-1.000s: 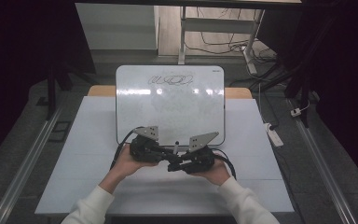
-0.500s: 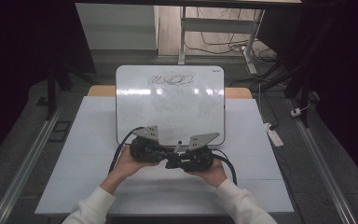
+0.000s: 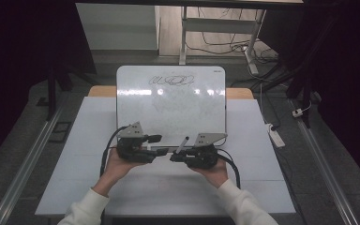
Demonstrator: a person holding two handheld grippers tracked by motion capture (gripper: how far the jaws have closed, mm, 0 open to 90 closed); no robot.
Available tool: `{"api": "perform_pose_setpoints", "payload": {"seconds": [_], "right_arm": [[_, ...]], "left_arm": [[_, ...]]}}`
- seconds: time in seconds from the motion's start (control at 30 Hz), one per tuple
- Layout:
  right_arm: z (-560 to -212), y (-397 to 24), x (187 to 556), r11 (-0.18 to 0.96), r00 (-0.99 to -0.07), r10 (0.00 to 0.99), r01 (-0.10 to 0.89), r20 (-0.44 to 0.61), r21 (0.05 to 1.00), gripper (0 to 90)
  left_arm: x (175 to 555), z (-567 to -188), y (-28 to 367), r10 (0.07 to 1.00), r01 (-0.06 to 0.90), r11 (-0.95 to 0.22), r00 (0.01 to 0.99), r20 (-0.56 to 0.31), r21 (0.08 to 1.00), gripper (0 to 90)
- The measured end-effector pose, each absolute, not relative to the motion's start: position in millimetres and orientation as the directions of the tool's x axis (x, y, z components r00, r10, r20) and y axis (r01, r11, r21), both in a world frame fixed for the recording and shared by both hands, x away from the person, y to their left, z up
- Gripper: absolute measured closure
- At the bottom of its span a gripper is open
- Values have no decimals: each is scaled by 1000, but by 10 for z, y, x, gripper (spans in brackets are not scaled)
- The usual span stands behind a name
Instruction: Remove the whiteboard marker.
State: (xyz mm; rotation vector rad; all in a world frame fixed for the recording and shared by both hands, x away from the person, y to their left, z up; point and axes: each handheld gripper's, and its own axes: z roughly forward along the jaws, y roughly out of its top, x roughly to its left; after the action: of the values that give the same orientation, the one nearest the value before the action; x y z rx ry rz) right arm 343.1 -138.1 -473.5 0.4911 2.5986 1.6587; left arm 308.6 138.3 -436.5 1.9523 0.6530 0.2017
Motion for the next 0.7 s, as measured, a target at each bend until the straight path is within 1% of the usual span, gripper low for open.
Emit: {"api": "perform_pose_setpoints", "payload": {"seconds": [0.1, 0.17, 0.23, 0.37, 0.4, 0.43, 0.57, 0.7], "right_arm": [[-4709, -1445, 3450, 359, -941, 307, 252, 142, 899, 773], [-4688, -1479, 3462, 341, -935, 327, 255, 140, 905, 773], [-4676, -1497, 3470, 328, -931, 336, 257, 142, 909, 773], [-4612, -1594, 3518, 270, -909, 391, 262, 143, 926, 773], [-4612, -1594, 3518, 270, -909, 391, 262, 143, 926, 773], [-4586, -1621, 3545, 249, -900, 411, 264, 145, 932, 773], [-4527, -1645, 3583, 223, -891, 433, 255, 138, 941, 773], [-4381, -1670, 3680, 184, -874, 471, 231, 120, 956, 773]], "left_arm": [[2985, -4409, 1527, 588, 365, -332, 801, -112, 870, 336], [2913, -4455, 1618, 616, 378, -328, 780, -108, 866, 322], [2830, -4520, 1711, 637, 393, -325, 764, -108, 860, 318], [2622, -4707, 1956, 694, 432, -315, 712, -105, 845, 310], [2622, -4707, 1956, 694, 432, -315, 712, -105, 845, 308], [2587, -4741, 2001, 706, 441, -313, 700, -104, 841, 298], [2466, -4874, 2137, 753, 467, -316, 653, -81, 826, 278], [2431, -4952, 2194, 776, 480, -311, 626, -72, 820, 253]]}}
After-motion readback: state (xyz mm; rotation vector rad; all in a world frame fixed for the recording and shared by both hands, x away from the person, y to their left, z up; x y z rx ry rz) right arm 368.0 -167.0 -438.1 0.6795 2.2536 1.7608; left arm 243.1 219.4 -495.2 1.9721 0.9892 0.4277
